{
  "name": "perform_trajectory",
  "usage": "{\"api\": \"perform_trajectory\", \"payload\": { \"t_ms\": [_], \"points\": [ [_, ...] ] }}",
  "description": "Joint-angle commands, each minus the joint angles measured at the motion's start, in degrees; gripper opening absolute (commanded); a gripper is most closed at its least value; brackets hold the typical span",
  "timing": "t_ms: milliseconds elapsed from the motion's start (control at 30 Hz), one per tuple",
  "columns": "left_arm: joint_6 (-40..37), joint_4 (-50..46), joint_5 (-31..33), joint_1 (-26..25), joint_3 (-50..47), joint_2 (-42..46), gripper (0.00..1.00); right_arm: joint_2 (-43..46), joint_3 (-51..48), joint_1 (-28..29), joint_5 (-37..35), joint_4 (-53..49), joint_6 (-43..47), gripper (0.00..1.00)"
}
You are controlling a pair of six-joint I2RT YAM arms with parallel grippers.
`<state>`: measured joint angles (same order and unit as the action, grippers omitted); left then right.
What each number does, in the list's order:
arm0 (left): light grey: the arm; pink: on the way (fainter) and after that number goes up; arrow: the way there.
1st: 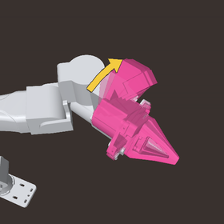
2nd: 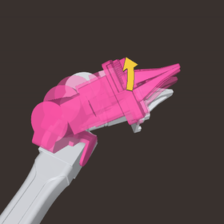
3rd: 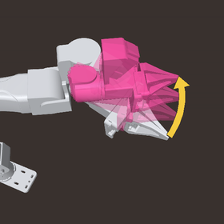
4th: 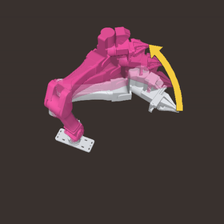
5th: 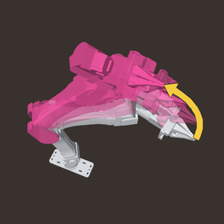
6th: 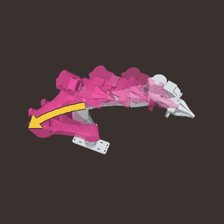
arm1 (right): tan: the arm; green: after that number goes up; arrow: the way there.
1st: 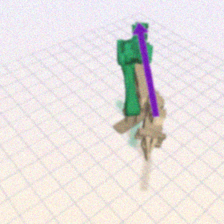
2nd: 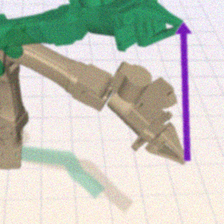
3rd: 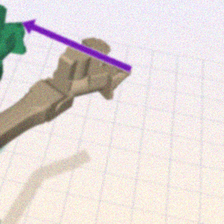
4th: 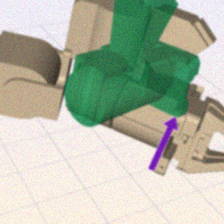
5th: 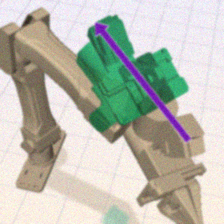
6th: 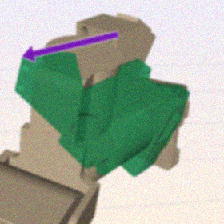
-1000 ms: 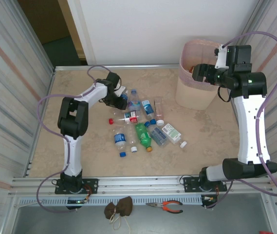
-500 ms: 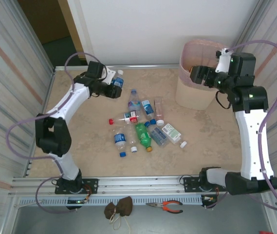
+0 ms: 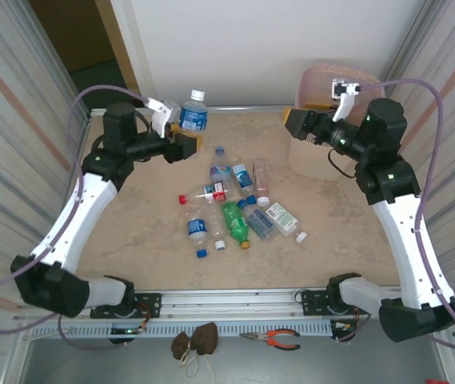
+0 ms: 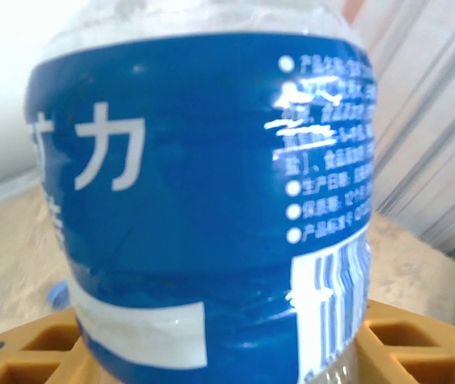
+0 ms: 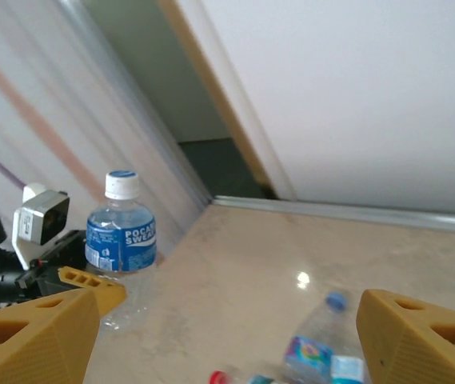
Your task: Put the plastic bottles in the bin
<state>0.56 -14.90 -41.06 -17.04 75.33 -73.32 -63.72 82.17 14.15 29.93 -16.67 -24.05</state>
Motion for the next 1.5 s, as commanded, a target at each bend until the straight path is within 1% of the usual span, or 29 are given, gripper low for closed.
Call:
{"api": "perform_trajectory", "payload": {
  "t_ms": [0,100,200,267,467,567,633,867,1100,1467],
  "points": [
    [2.34,7.31,-7.11,-1.89,-1.15,4.59,0.50,1.42,-0.36,3.55,6.02,10.40,-0.83,0.85],
    [1.49,9.52,-9.11,-5.18,-1.08,7.49,0.51,0.64,0.72,8.11,8.45,13.23,0.36,0.87],
    [0.42,10.68,-9.46,-8.74,-0.45,9.64,0.51,0.39,1.45,12.63,8.74,15.21,3.19,0.90],
    [-0.02,11.45,-9.35,-10.66,-0.03,10.64,0.52,0.14,1.72,15.05,9.70,16.56,4.30,0.93],
    [1.03,15.67,-9.12,-15.30,-0.46,11.86,0.51,-1.68,3.78,20.77,11.84,17.37,6.26,0.98],
    [0.45,15.95,-8.68,-17.01,-0.22,11.98,0.51,-2.22,4.17,23.01,11.39,17.51,8.19,1.00],
    [0.43,16.09,-8.69,-17.50,-0.18,12.11,0.51,-3.05,4.53,24.00,12.24,17.88,8.88,0.99],
    [0.47,16.05,-8.84,-18.13,-0.40,12.53,0.51,-6.92,7.28,26.99,13.99,17.54,9.80,1.00],
    [0.32,16.04,-8.02,-18.28,-1.21,12.71,0.50,-9.29,8.03,28.99,15.16,18.62,10.08,0.92],
    [0.40,17.08,-7.72,-18.23,-2.52,12.85,0.51,-8.99,7.35,29.35,14.94,18.69,10.25,0.79]
  ]
}}
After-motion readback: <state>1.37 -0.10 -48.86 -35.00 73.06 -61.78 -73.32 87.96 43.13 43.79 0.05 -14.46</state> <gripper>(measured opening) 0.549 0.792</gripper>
